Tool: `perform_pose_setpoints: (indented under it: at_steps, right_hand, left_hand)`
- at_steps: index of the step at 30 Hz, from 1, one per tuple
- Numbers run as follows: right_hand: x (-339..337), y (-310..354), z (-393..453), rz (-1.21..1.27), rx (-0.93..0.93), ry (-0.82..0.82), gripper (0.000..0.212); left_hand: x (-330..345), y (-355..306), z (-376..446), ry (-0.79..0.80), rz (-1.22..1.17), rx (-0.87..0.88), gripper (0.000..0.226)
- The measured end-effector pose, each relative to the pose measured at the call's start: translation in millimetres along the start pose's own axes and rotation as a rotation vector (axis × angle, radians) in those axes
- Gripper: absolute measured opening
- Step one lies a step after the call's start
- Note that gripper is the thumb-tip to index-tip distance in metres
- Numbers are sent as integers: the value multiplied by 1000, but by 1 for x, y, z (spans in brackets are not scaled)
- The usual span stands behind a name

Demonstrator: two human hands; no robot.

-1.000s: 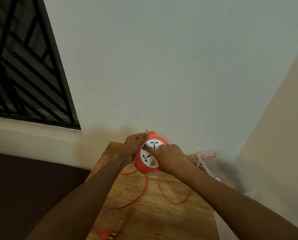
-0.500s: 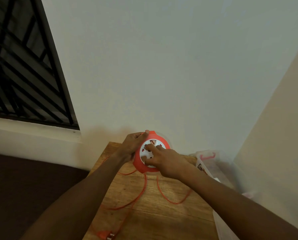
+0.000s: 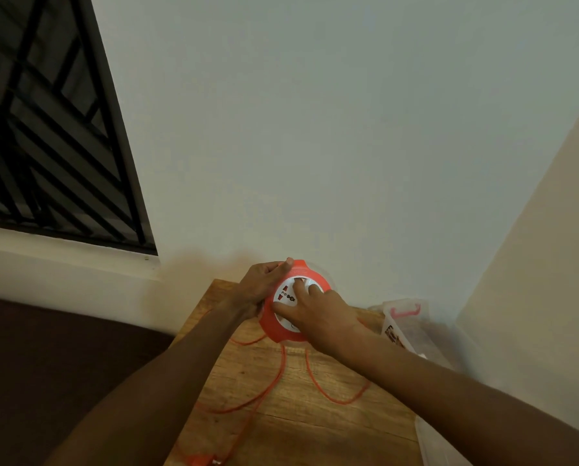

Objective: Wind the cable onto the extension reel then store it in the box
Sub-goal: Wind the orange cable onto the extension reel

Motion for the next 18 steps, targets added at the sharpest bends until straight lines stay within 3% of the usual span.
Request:
perform_pose_setpoints:
  at_steps: [7,11,13,15,18]
  right_hand:
    - [0,-11,3,-131,-140,184,70]
    - [-1,-7,8,-166,-129,153,74]
    - [-1,-16,10,-23,47,12,73]
    - [2,-33,7,253,354,-117,69]
    - [18,-35,3,580,591,-116,71]
  left_hand:
    - [-2,8,-3,-7,-37,-18,42]
    - [0,1,-3,-28,-18,16,45]
    - [-1,-4,-1,-75,-29,51,45]
    - [-2,-8,1,-144,-73,65,35]
    - [-1,-8,3,-208,-84,80,22]
Point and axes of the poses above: each hand's wrist, its own z-axis towards the middle knuckle, its own x-axis out of the palm, y = z × x, the point moved 6 cm from there along z, towards the middle knuckle, and after that the axes turned 6 degrees about -y, right-handed, at the moved point
